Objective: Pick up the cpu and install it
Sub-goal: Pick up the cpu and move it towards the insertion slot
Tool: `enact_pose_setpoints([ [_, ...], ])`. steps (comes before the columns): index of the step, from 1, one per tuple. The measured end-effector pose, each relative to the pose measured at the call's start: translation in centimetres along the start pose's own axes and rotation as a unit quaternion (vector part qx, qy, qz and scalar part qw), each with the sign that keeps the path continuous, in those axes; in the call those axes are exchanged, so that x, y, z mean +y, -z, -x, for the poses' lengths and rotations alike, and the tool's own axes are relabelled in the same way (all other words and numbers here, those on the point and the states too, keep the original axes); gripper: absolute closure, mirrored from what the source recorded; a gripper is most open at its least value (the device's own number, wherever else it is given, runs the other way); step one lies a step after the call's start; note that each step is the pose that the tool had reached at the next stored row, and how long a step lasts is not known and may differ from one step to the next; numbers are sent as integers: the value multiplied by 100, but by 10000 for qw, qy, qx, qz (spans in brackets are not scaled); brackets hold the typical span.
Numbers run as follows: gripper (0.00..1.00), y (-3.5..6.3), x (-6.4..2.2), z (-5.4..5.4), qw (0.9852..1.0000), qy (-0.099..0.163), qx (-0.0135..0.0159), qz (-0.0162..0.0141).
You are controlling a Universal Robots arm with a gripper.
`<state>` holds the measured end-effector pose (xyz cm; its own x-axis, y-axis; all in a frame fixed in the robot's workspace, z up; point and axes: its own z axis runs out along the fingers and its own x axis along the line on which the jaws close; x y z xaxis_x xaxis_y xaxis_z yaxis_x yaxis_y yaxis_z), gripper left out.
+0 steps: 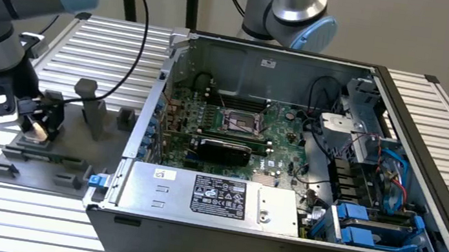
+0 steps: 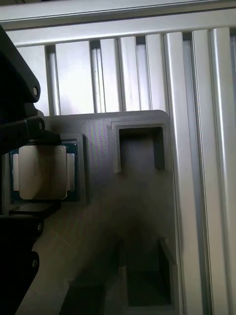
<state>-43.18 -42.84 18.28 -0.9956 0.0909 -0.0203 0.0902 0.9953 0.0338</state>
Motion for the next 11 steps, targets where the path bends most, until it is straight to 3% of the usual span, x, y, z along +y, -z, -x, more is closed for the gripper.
enact_pose_setpoints([
  [5, 45, 86, 3, 2, 10000, 0, 0, -1],
  [11, 45, 293, 10, 6, 10000, 0, 0, 0],
])
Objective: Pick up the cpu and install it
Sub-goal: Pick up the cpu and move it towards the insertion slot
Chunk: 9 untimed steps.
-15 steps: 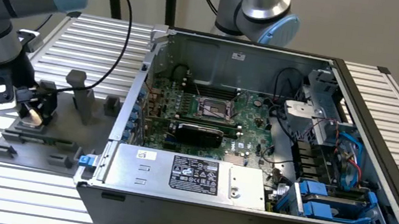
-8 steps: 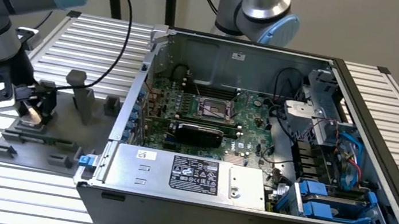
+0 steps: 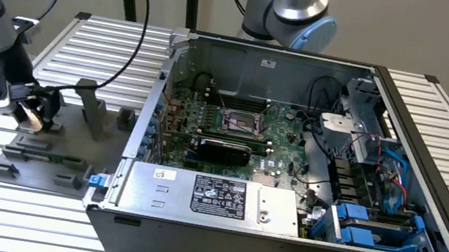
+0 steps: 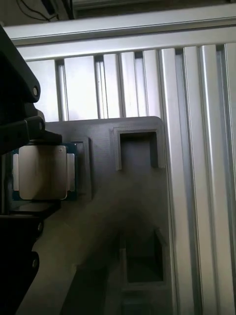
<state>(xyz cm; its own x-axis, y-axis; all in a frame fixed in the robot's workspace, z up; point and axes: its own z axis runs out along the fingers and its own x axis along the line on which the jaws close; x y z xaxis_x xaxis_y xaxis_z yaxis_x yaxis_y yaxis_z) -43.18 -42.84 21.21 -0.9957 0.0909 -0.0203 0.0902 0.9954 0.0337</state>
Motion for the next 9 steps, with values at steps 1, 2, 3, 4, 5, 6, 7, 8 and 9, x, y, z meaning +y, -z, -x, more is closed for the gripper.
enact_pose_setpoints([
  [1, 45, 40, 1, 1, 10000, 0, 0, 0],
  [2, 45, 83, 2, 2, 10000, 0, 0, 0],
  [3, 45, 128, 4, 2, 10000, 0, 0, 0],
  [4, 45, 175, 5, 3, 10000, 0, 0, 0],
  [5, 45, 220, 7, 4, 10000, 0, 0, 0],
  [6, 45, 263, 8, 5, 10000, 0, 0, 0],
  [7, 45, 313, 10, 6, 10000, 0, 1, -1],
  [8, 45, 357, 11, 8, 10000, 0, 0, 0],
  [9, 45, 402, 13, 9, 10000, 0, 0, 0],
])
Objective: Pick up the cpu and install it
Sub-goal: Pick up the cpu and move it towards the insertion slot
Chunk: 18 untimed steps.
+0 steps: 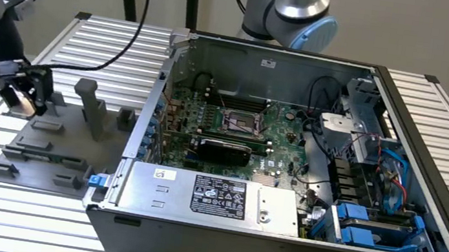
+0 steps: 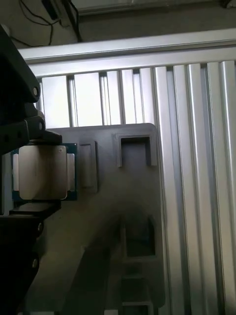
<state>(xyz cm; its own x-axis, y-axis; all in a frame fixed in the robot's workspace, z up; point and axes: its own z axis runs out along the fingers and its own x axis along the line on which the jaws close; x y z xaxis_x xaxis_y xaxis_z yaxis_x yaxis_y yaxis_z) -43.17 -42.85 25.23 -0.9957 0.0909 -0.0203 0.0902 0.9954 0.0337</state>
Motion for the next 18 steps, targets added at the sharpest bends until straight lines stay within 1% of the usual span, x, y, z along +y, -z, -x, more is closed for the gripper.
enact_pose_setpoints([
  [5, 45, 226, 9, 17, 10000, 0, 0, 0],
  [11, 45, 497, 22, 63, 10000, 0, 0, 0],
  [15, 45, 676, 34, 139, 10000, 0, 0, 0],
  [18, 45, 813, 47, 226, 10000, 0, 0, 0],
])
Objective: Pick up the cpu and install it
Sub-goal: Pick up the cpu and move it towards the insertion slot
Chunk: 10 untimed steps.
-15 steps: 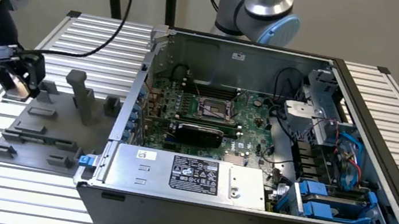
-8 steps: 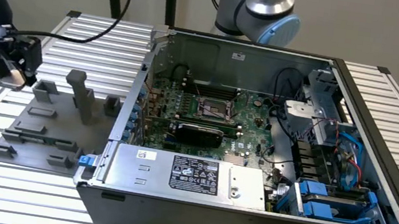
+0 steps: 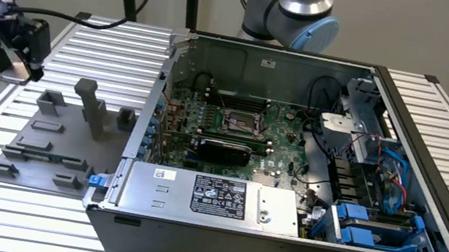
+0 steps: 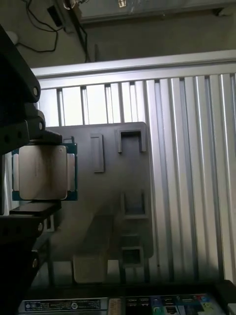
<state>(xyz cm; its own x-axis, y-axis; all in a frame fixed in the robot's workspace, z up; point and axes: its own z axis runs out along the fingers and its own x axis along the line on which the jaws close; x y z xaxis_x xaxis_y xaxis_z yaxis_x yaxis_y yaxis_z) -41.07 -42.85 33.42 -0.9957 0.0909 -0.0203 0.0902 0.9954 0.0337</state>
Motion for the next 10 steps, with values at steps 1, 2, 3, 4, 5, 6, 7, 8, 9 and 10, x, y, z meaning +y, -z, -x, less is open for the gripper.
enact_pose_setpoints([
  [1, 45, 44, 5, 36, 10000, 0, 0, 0],
  [2, 45, 87, 11, 79, 10000, 0, 0, 0],
  [3, 45, 132, 16, 124, 10000, 0, 0, 0],
  [4, 45, 176, 21, 170, 10000, 0, 1, 0],
  [5, 45, 220, 27, 216, 10000, 0, 1, 1],
  [6, 45, 268, 33, 265, 10000, 0, 2, 2],
  [7, 45, 312, 38, 311, 10000, 0, 2, 2],
  [8, 45, 357, 44, 357, 10000, 0, 3, 2],
  [9, 45, 400, 50, 402, 10000, 0, 2, 3],
  [10, 45, 443, 55, 448, 10000, 0, 2, 4],
])
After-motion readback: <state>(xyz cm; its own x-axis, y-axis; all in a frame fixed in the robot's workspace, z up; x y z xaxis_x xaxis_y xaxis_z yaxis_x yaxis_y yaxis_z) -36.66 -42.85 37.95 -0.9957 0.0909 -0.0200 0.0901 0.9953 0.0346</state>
